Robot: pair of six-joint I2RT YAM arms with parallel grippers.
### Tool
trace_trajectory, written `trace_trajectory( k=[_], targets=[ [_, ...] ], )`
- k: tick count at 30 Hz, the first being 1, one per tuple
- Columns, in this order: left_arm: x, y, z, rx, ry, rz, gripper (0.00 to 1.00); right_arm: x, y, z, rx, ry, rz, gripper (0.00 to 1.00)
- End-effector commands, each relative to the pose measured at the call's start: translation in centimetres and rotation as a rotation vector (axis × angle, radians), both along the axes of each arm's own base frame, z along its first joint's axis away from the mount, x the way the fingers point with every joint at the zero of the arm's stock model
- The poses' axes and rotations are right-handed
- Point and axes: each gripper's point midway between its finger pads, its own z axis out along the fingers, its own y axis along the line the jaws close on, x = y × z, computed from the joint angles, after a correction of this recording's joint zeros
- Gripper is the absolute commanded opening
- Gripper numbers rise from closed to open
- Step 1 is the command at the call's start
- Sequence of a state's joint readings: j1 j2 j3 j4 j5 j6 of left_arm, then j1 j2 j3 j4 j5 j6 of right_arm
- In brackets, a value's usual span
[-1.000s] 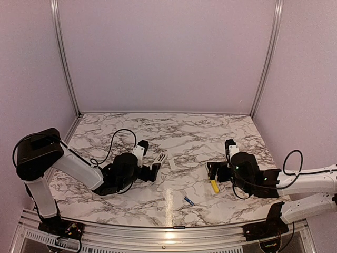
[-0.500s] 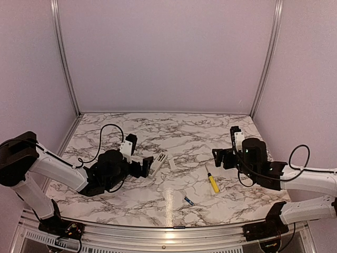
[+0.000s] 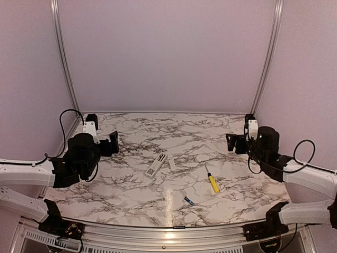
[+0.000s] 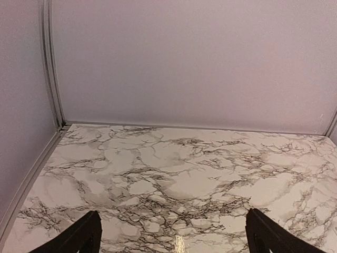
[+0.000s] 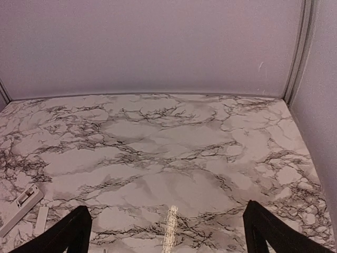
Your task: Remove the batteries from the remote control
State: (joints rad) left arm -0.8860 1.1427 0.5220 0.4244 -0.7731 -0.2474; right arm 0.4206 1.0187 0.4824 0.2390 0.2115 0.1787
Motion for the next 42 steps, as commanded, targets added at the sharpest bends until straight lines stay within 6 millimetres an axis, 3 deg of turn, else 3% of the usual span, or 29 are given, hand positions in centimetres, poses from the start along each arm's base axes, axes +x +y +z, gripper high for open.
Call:
trace_trajectory(
  k=[1,9,14,19,26,31,34,39,42],
  targets=[
    [0.2,6.3,-1.3,0.128,0.053,0.212,0.99,1.7,-1.6,1.9,-0.027,-0.094,-0.028,0.99],
    [0.6,13.9,-0.2,0.152,0.013,0.445,0.99,2.8,-5.0,1.2,-0.086,-0.143,-0.159,0.99],
    [1.1,18.3,-1.0,0.13,-0.069,0.555,0.97,2.7,-6.7,0.1,-0.193,-0.185,-0.217,0.99],
    [2.9,21.5,-3.6,0.117,-0.005,0.626,0.94,2.7,-8.6,-0.8,-0.193,-0.192,-0.293,0.99],
    [4.0,21.9,-5.3,0.115,-0.055,0.57,0.93,1.5,-11.3,-1.4,-0.125,-0.287,-0.351,0.99],
    [4.9,22.4,-5.2,0.082,-0.081,0.532,0.93,2.2,-11.6,-2.4,-0.131,-0.289,-0.334,0.99],
    [5.5,22.0,-4.8,0.113,-0.1,0.486,0.94,2.5,-11.7,-2.2,-0.161,-0.297,-0.338,0.99],
    [5.7,22.0,-5.3,0.108,-0.138,0.438,0.94,1.2,-11.3,-0.8,-0.21,-0.421,-0.298,0.99],
    [6.5,21.7,-5.9,0.118,-0.124,0.412,0.93,1.6,-10.7,-2.0,-0.222,-0.41,-0.264,0.98]
  ],
)
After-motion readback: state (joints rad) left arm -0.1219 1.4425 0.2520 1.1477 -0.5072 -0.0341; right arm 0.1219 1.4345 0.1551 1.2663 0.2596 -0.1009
